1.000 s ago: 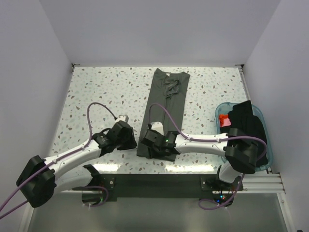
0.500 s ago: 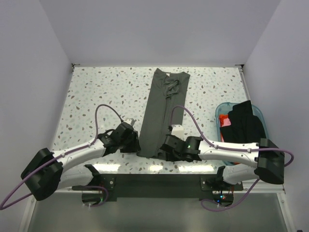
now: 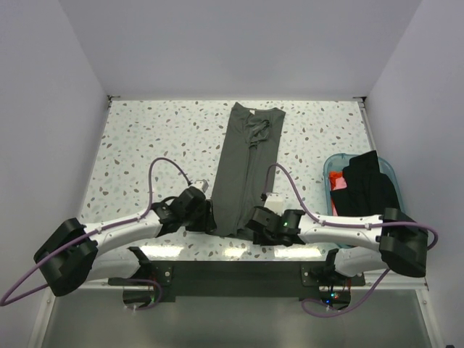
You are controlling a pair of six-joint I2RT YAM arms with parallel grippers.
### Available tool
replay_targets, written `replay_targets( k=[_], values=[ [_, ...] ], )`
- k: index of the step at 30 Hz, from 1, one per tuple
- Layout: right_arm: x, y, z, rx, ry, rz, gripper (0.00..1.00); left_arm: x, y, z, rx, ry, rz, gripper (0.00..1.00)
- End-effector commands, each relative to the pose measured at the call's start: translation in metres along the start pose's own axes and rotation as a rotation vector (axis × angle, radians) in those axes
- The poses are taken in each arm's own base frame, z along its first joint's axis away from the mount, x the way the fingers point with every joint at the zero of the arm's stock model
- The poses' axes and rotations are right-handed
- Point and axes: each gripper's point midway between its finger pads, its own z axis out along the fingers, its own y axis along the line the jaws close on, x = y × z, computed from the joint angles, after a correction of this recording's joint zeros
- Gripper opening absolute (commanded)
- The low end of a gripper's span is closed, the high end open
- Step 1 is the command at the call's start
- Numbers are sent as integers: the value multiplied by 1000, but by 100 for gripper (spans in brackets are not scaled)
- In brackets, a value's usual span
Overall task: Fold and stack the t-shirts
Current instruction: Fold the tshirt
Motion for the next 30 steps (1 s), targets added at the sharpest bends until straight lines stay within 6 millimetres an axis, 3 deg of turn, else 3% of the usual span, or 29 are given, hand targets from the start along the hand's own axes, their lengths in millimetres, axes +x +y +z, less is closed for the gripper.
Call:
replay_targets(
  k=[1,5,14,22,25,27,30],
  values=[
    [-11,8,1,-38,-48,70,47,8,18,5,-67,2,-3,55],
    [-17,7,-4,-44,-63,84,47,10,20,7,-73,7,-3,55],
    [-20,3,8,-44,-62,118,47,14,24,11,-92,21,-3,51],
    [-6,7,27,-39,-7,102,47,23,29,14,-116,47,7,45],
    [-2,8,30,-40,11,93,42,26,31,14,-126,54,3,42],
    [3,0,30,-23,23,90,28,29,31,13,-124,64,8,38],
    [9,-14,25,-4,34,81,17,36,27,12,-121,82,20,28]
  ],
)
